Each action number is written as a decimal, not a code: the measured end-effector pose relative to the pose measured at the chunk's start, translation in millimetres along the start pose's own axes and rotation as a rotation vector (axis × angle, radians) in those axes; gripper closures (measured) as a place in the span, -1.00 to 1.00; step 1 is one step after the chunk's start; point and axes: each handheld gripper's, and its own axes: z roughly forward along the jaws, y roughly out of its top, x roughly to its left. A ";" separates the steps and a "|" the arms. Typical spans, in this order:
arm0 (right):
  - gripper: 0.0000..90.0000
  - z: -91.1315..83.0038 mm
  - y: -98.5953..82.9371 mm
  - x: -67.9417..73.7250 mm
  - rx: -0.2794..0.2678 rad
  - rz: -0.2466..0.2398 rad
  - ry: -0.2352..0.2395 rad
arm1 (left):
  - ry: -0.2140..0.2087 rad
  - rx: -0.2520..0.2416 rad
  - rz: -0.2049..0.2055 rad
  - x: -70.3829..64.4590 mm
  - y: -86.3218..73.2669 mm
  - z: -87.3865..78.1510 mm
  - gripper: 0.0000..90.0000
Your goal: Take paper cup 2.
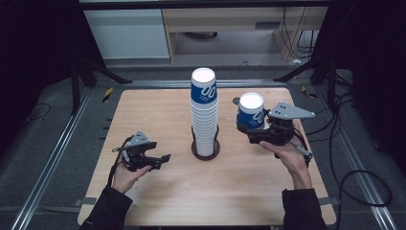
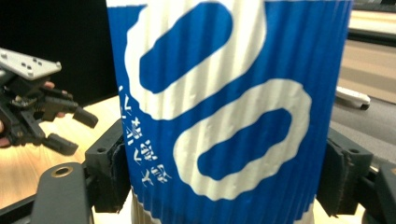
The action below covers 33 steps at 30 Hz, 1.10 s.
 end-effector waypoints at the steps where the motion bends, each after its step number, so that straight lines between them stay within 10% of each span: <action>1: -0.53 -0.2 -2.1 0.2 0.006 0.000 0.000 | -0.002 0.000 0.000 0.0 0.1 0.0 -0.55; 33: -0.54 13.0 -48.0 17.8 0.188 -0.100 0.136 | -0.045 0.022 0.032 -6.3 0.3 1.9 -0.54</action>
